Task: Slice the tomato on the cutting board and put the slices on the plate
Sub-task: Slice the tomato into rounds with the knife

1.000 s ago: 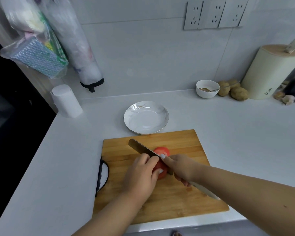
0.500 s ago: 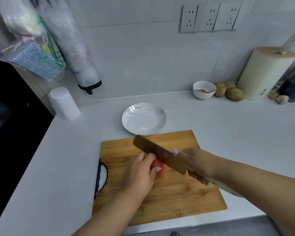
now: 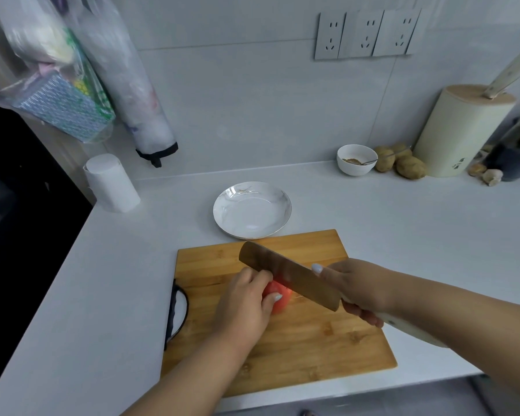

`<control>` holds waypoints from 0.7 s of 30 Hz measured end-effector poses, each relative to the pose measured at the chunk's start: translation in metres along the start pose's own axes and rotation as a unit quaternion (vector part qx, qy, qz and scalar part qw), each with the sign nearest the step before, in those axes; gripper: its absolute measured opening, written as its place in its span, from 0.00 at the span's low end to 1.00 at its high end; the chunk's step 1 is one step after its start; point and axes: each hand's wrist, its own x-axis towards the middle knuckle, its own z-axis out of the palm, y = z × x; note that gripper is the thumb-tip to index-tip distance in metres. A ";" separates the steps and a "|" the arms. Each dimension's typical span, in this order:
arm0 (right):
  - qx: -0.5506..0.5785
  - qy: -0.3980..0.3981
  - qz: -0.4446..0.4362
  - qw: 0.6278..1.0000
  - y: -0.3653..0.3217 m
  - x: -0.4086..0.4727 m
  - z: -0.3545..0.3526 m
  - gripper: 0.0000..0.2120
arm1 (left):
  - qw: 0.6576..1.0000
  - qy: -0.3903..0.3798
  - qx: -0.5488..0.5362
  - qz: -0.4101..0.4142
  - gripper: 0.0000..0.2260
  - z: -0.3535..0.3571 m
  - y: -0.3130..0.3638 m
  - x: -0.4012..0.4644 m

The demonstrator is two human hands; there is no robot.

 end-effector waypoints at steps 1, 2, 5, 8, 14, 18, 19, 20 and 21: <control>0.000 0.001 0.001 1.000 -0.001 0.001 0.001 0.27 | 1.000 -0.002 0.002 -0.001 0.11 0.000 0.000 0.000; 0.000 0.002 0.001 1.000 -0.003 0.003 0.002 0.28 | 1.000 -0.002 0.004 -0.001 0.11 0.000 -0.001 0.000; 0.002 0.000 -0.006 1.000 -0.011 0.008 0.004 0.29 | 1.000 0.002 0.005 0.004 0.11 0.001 -0.002 0.000; -0.007 -0.005 -0.015 1.000 -0.021 0.016 0.010 0.26 | 1.000 0.005 0.002 0.009 0.12 0.001 -0.001 0.000; -0.033 -0.006 -0.025 0.999 -0.034 0.031 0.018 0.27 | 1.000 0.012 -0.004 0.015 0.12 0.001 -0.001 -0.001; -0.022 -0.010 -0.012 1.000 -0.022 0.028 0.014 0.26 | 1.000 0.010 -0.002 0.014 0.11 0.001 -0.001 -0.001; -0.028 -0.010 -0.003 1.000 -0.017 0.027 0.012 0.26 | 1.000 0.010 0.000 0.014 0.11 0.001 -0.001 -0.001; -0.034 -0.012 0.005 0.999 -0.012 0.025 0.011 0.27 | 1.000 0.011 0.002 0.015 0.11 0.000 -0.001 -0.001; -0.037 -0.015 0.011 0.999 -0.007 0.025 0.010 0.28 | 1.000 0.012 0.002 0.016 0.11 0.001 -0.001 0.000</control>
